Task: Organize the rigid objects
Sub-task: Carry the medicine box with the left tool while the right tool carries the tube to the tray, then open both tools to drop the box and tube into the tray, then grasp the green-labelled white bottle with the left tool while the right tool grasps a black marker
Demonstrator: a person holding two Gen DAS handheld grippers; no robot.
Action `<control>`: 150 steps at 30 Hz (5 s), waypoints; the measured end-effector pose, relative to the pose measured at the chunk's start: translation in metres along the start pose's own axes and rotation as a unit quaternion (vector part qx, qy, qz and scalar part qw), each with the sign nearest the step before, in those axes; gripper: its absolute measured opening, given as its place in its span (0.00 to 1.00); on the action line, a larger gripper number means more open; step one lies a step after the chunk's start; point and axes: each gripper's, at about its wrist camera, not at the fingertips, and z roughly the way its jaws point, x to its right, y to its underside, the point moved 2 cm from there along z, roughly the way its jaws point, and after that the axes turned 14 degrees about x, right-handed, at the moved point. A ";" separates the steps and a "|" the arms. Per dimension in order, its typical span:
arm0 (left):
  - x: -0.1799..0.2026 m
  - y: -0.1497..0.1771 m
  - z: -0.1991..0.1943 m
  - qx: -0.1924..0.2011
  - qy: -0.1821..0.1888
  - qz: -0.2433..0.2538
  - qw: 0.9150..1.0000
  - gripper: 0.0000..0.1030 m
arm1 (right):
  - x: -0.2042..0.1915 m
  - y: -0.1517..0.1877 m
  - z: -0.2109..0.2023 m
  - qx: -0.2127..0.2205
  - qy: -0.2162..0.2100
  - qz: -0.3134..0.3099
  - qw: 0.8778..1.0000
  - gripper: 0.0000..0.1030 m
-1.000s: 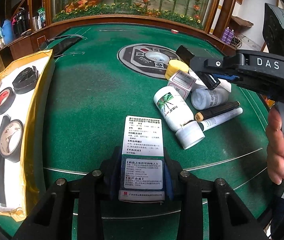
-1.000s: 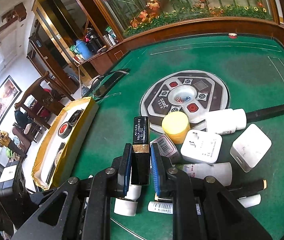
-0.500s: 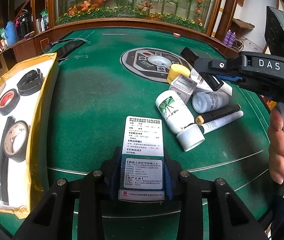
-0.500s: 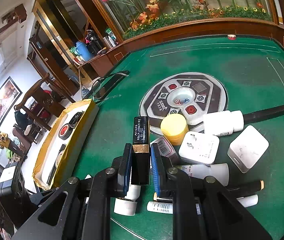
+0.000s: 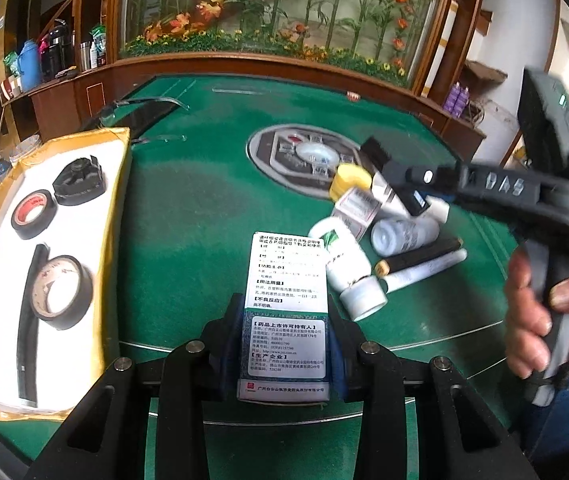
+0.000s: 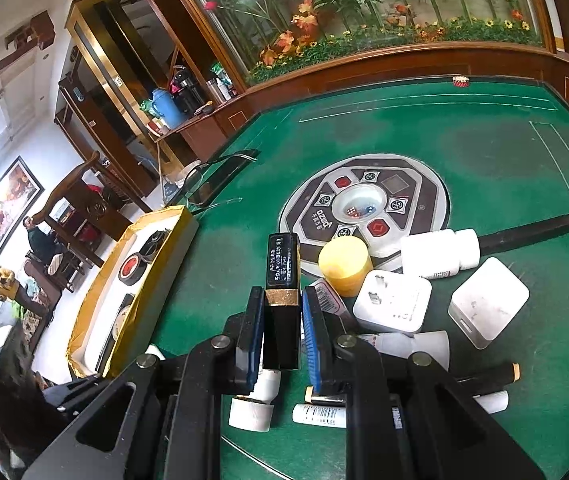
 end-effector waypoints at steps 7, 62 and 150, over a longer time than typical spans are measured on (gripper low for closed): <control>-0.016 -0.019 -0.025 0.033 0.002 -0.026 0.999 0.38 | 0.000 0.000 0.000 0.000 0.001 -0.001 1.000 0.17; -0.231 -0.001 -0.024 0.033 -0.149 -0.135 0.979 0.38 | -0.221 0.060 0.178 -0.141 -0.064 -0.108 0.982 0.17; 0.002 -0.010 0.088 -0.058 -0.032 0.031 0.997 0.56 | 0.035 0.069 -0.020 -0.120 0.039 -0.165 0.978 0.27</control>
